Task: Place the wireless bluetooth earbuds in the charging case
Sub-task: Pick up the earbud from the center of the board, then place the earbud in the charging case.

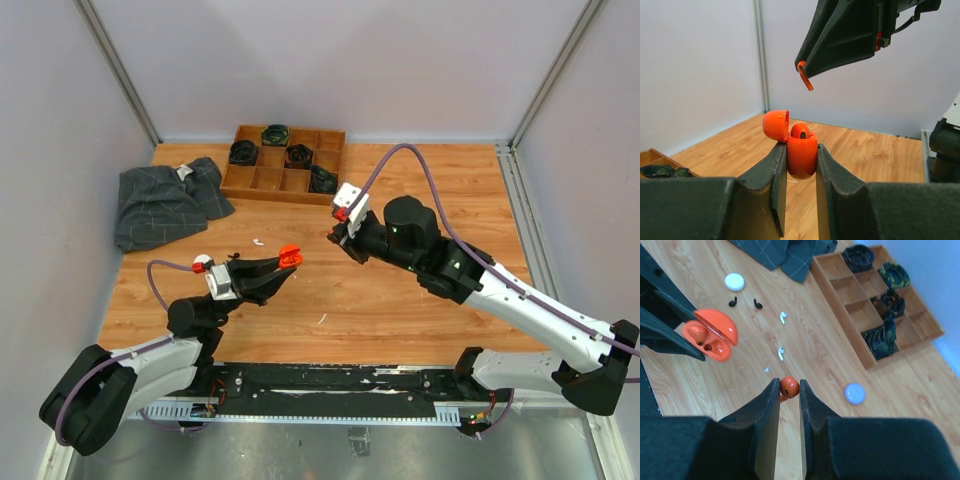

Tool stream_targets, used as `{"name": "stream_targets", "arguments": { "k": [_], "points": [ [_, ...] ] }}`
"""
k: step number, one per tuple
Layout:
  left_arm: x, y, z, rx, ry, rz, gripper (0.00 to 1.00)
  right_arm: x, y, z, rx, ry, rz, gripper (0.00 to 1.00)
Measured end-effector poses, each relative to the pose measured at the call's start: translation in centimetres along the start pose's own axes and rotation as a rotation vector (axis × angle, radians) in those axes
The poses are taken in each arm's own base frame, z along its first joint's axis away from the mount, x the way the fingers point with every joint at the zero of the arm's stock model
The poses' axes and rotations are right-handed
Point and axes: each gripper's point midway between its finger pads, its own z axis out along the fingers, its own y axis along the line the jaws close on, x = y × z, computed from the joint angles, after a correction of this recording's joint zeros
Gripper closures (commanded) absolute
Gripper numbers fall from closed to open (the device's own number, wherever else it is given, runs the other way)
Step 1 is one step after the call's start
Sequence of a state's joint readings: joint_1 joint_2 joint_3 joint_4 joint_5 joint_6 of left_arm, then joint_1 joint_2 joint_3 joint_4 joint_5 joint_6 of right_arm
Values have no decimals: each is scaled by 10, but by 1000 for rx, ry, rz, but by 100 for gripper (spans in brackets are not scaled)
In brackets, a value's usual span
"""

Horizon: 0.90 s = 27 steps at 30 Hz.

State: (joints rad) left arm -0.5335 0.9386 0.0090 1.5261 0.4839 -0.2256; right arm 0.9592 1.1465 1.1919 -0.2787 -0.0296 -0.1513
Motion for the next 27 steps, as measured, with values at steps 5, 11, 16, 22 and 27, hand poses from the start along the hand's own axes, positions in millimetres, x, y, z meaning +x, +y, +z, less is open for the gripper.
{"name": "stream_targets", "arguments": {
  "k": [5,11,16,22,27],
  "points": [
    [6,-3,-1,11,21,-37,100,-19,24,1,-68,-122,-61,93],
    [10,-5,-1,19,34,-75,100,-34,50,6,-155,-223,-100,93],
    [6,-7,-1,22,23,-82,100,-37,63,9,-200,-268,-117,92],
    [-2,-9,0,32,-3,-77,100,-30,71,18,-228,-271,-121,93],
    [-5,-11,0,36,-10,-82,100,-27,77,24,-252,-278,-121,93]
  ]
}}
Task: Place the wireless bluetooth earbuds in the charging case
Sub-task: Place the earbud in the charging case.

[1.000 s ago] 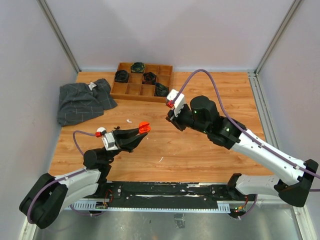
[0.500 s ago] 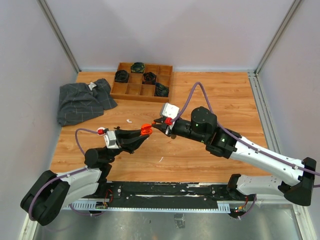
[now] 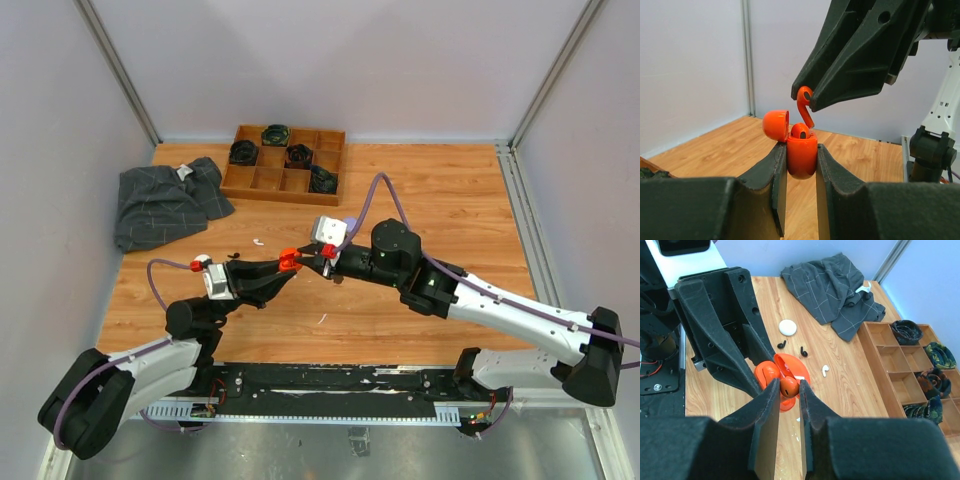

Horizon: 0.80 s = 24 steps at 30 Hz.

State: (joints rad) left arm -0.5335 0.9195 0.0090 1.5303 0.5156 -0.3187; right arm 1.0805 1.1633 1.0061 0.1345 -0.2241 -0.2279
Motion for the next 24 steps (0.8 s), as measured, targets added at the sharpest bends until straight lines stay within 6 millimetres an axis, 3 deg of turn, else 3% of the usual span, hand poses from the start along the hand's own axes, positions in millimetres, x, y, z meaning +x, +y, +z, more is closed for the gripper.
{"name": "stream_targets", "arguments": {
  "k": [17,24],
  "points": [
    [-4,-2,0,1,-11,-22,100,4,9,8,-22,-45,8,93],
    [-13,2,1,-27,-45,-30,100,0,10,8,-27,-81,2,88]
  ]
}}
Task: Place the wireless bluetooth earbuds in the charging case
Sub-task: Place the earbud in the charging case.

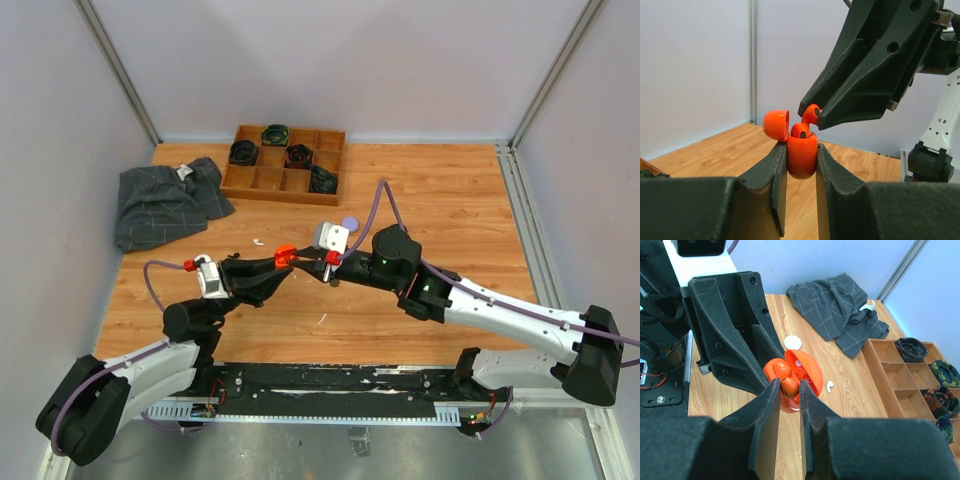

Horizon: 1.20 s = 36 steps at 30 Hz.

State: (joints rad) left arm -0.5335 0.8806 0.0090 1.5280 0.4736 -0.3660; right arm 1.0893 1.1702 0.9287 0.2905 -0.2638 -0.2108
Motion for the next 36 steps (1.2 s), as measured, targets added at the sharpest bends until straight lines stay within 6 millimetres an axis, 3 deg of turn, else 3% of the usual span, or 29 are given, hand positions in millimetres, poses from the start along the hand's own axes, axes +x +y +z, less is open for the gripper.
{"name": "stream_targets", "arguments": {
  "k": [17,22,31,36],
  "points": [
    [-8,-4,0,8,-24,-16,100,-5,4,-1,-14,-54,-22,74],
    [-9,-4,0,9,-30,-13,100,5,5,-2,-18,-16,-25,71],
    [-9,-5,0,13,-27,-12,100,6,-1,-5,13,-3,-31,49],
    [-10,-4,0,12,-32,2,100,9,2,-8,8,13,-9,44]
  ]
}}
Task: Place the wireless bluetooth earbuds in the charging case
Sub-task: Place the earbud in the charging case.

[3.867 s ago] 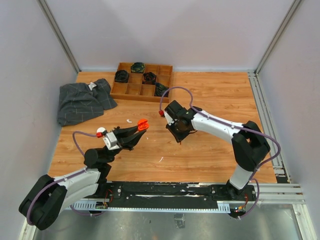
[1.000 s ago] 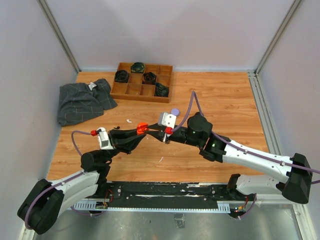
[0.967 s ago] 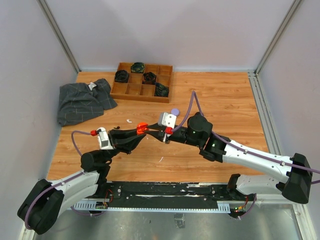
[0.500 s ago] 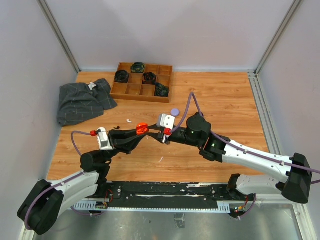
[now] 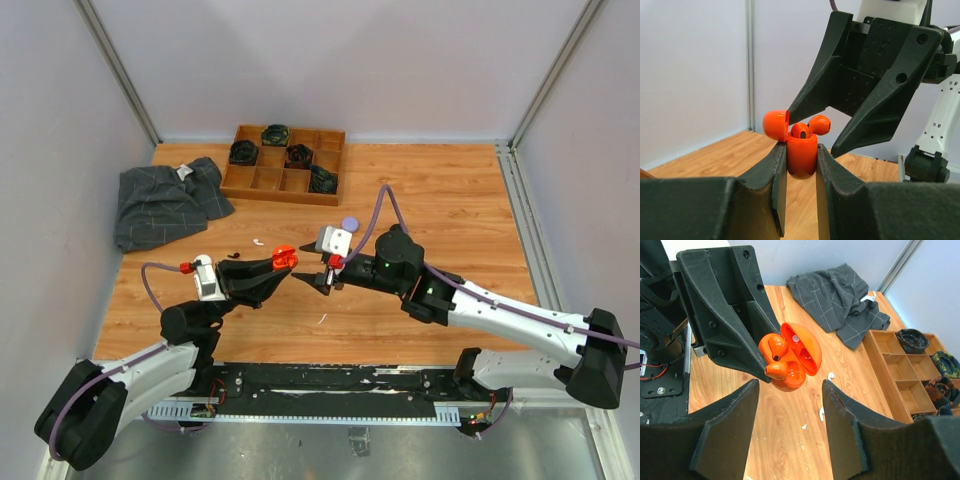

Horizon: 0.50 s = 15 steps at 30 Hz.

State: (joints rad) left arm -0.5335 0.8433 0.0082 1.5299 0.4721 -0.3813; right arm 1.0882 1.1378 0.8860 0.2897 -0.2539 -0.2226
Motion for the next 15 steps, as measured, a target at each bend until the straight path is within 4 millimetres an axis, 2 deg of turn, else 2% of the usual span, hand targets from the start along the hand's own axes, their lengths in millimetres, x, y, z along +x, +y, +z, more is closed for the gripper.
{"name": "stream_targets", "arguments": {
  "k": [5,15],
  "points": [
    [0,1,0,-3,-1,14,100,1,2,-2,-1,7,27,39],
    [5,3,0,-9,14,16,100,-19,-7,-9,53,-50,84,35]
  ]
}}
